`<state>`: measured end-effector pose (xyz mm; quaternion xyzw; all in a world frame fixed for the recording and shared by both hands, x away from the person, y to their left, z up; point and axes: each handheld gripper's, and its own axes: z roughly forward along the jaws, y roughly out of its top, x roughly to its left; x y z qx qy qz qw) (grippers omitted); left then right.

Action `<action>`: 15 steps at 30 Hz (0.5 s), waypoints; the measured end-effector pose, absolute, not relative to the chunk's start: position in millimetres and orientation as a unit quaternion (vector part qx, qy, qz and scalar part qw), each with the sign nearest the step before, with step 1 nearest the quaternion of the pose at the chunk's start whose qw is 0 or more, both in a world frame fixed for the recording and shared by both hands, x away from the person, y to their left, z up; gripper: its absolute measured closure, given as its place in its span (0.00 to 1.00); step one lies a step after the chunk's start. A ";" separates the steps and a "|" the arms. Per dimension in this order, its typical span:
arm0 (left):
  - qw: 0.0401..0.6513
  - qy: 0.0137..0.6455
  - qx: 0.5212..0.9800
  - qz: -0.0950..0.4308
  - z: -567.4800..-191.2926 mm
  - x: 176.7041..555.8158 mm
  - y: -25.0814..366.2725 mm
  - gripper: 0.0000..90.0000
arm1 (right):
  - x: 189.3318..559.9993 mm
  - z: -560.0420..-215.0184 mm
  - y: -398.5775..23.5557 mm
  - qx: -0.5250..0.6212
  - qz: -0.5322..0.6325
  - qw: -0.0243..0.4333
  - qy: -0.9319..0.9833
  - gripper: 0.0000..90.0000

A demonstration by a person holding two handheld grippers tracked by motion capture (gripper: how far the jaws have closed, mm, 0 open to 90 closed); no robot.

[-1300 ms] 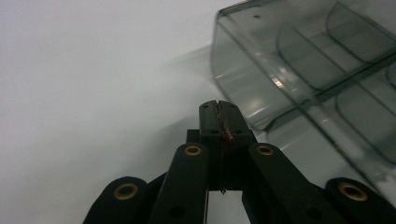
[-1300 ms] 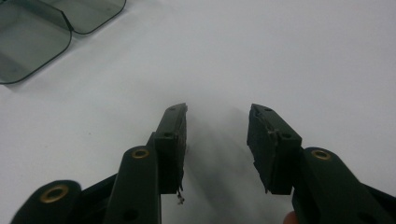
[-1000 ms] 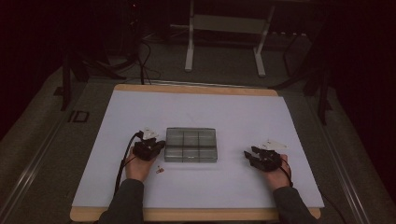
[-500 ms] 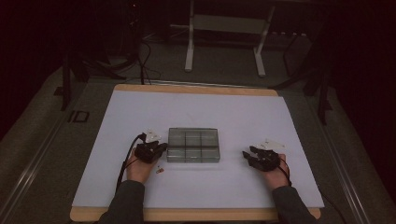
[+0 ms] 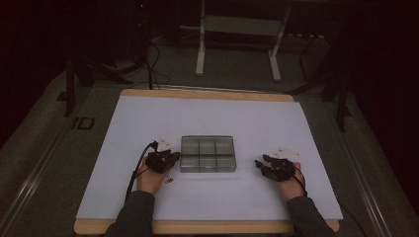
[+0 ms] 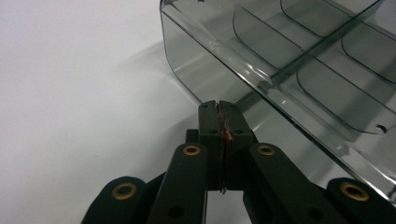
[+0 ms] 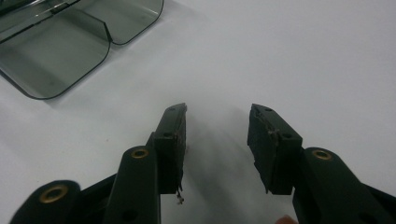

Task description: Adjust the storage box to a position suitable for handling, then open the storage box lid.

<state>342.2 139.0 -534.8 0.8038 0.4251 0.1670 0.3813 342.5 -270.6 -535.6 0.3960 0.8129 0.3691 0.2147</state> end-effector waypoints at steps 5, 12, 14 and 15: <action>0.383 0.424 0.803 0.170 -534.2 342.1 140.6 0.95 | 342.1 -534.9 -270.6 0.395 0.370 0.216 0.813 0.64; 0.386 0.435 0.795 0.172 -533.3 341.7 148.2 0.92 | 341.5 -534.4 -270.1 0.394 0.371 0.217 0.812 0.63; 0.385 0.440 0.793 0.174 -533.0 341.6 151.7 0.91 | 341.5 -534.2 -269.8 0.393 0.371 0.217 0.813 0.63; 0.384 0.444 0.791 0.174 -533.4 341.6 153.3 0.90 | 341.4 -533.9 -269.6 0.393 0.372 0.215 0.813 0.63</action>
